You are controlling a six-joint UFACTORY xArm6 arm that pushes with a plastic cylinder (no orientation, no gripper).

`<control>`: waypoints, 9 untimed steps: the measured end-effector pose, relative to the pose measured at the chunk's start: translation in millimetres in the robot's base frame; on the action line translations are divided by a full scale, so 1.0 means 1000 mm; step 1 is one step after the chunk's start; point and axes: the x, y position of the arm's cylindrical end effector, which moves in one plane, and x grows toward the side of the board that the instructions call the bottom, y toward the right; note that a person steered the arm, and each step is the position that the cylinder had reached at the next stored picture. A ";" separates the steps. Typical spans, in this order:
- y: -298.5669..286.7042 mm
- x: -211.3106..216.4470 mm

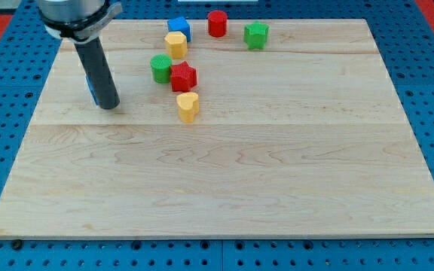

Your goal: Move the blue triangle to the top left center of the board

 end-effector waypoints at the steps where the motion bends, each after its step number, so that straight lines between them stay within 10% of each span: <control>1: -0.003 0.004; 9: -0.025 -0.029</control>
